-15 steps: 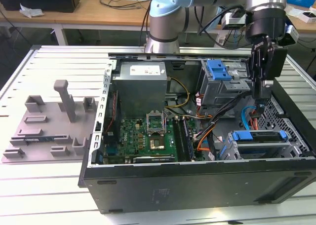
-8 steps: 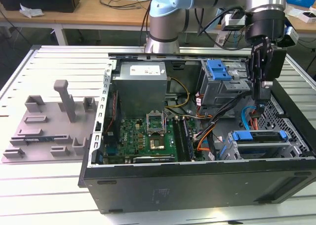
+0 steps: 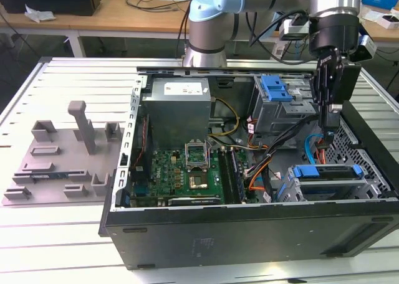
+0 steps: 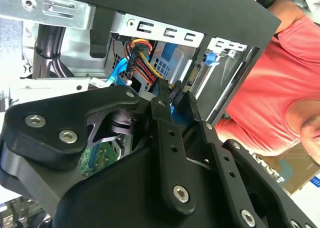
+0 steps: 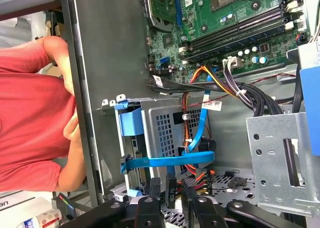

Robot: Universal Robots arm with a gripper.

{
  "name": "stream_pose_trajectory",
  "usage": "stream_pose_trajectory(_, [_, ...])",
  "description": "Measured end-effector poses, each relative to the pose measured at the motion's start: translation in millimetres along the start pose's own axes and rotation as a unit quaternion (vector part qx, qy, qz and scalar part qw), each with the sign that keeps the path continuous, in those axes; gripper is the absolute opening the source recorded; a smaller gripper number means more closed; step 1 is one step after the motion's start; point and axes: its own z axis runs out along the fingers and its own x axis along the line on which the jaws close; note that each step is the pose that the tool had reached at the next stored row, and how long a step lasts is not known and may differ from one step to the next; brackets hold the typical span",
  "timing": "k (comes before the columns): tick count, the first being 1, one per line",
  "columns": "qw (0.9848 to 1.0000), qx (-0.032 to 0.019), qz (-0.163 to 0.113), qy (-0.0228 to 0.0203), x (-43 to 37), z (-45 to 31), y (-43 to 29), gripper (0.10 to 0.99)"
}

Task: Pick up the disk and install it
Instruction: 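Insert the first disk wire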

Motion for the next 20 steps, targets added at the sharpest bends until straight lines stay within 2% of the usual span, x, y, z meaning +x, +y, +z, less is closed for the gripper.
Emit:
stream_pose_trajectory(15, [1.0000, 0.0000, 0.000, 0.0003, -1.4, 1.5, 0.2, 0.298])
stream_pose_trajectory(16, [1.0000, 0.0001, 0.000, 0.0004, -1.5, 1.6, 0.2, 0.286])
stream_pose_trajectory(18, [1.0000, 0.0001, 0.000, 0.0008, -1.5, 1.6, 0.2, 0.165])
stream_pose_trajectory(20, [1.0000, 0.0002, 0.000, 0.0017, -1.5, 1.6, 0.2, 0.165])
